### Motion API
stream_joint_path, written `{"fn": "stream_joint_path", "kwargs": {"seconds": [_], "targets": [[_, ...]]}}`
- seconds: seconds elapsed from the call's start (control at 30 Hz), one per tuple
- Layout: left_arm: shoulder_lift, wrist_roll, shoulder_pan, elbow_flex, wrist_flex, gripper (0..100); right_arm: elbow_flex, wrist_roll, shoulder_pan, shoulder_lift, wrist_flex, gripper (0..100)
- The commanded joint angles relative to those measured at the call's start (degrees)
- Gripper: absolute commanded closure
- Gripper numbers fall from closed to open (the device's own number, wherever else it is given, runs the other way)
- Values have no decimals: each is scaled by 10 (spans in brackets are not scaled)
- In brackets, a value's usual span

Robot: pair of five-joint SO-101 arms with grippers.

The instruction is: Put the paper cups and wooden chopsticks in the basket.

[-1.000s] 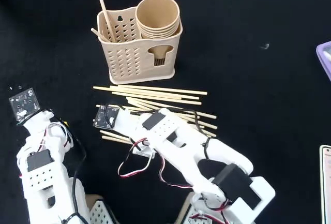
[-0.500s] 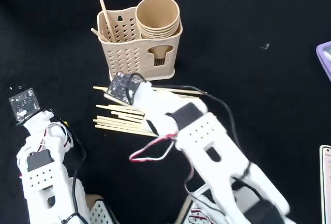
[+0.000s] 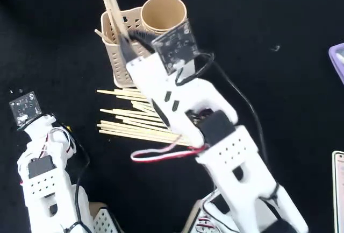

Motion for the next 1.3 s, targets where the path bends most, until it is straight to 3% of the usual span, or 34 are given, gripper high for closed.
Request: {"fn": "stream_joint_path", "kwargs": {"seconds": [0.0, 0.23, 0.67, 0.83, 1.0, 1.13, 1.27], "targets": [[-9, -1, 0, -22, -9, 855, -58, -6, 14, 39, -103, 988], [-9, -1, 0, -22, -9, 855, -143, -4, 16, 162, -193, 988], [-9, -2, -2, -22, -9, 855, -194, -9, 53, 335, -211, 988], [-9, -2, 0, -22, -9, 855, -194, -65, 54, 359, -231, 986], [-9, -2, 0, -22, -9, 855, -196, -80, 54, 372, -200, 965], [-9, -2, 0, -22, -9, 855, -199, -80, 52, 370, -148, 836], [-9, -2, 0, -22, -9, 855, -220, -76, 55, 342, -96, 859]]}}
